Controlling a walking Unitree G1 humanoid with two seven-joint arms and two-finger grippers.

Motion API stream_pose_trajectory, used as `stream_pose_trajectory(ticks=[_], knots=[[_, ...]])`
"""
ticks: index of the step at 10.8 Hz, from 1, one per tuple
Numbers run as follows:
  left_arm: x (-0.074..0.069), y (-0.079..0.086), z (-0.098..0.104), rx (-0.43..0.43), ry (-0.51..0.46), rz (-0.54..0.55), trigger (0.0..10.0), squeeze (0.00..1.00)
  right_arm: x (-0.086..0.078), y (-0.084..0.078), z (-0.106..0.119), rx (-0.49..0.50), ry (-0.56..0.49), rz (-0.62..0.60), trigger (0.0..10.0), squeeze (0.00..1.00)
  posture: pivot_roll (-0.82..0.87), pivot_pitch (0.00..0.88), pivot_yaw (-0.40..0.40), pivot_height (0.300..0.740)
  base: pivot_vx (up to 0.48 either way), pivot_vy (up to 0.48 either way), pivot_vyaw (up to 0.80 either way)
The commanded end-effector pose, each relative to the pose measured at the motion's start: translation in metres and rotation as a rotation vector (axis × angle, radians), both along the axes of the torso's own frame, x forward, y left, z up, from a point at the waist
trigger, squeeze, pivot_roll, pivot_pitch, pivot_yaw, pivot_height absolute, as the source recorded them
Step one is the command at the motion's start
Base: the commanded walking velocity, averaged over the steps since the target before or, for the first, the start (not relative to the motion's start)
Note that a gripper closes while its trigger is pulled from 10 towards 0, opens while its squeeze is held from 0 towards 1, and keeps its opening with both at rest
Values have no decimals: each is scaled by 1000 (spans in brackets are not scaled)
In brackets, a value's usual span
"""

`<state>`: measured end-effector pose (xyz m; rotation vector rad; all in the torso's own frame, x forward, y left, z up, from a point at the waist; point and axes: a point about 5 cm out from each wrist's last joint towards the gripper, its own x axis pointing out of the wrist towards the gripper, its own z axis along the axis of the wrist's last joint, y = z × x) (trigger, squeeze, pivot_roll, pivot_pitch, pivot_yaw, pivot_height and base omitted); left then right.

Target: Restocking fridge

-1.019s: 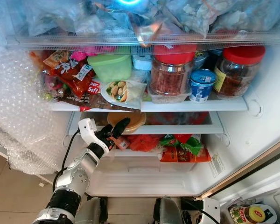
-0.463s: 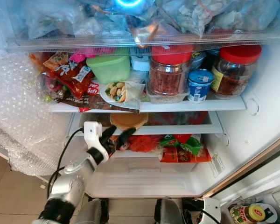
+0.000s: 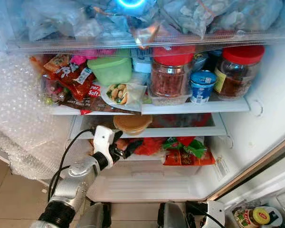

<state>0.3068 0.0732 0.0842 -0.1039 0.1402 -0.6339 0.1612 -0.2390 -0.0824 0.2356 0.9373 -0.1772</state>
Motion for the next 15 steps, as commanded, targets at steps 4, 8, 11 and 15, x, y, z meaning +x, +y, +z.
stream_pose_trajectory(ticks=[4,8,11,15], knots=[[21,-10,5,42,-29,33,10000,0,0,6,-1,23,-4,-13,10000,0,-23,106,55,636,0,0,0],[35,-27,7,48,-12,41,10000,0,1,6,-1,23,-5,-12,10000,0,-29,109,56,636,0,0,0],[25,-13,9,23,-72,11,10000,0,0,6,-2,25,-5,-16,10000,0,-18,113,61,636,0,0,0],[-8,16,0,83,-105,-9,10000,0,0,5,-1,24,0,-4,10000,0,4,108,57,636,0,0,0]])
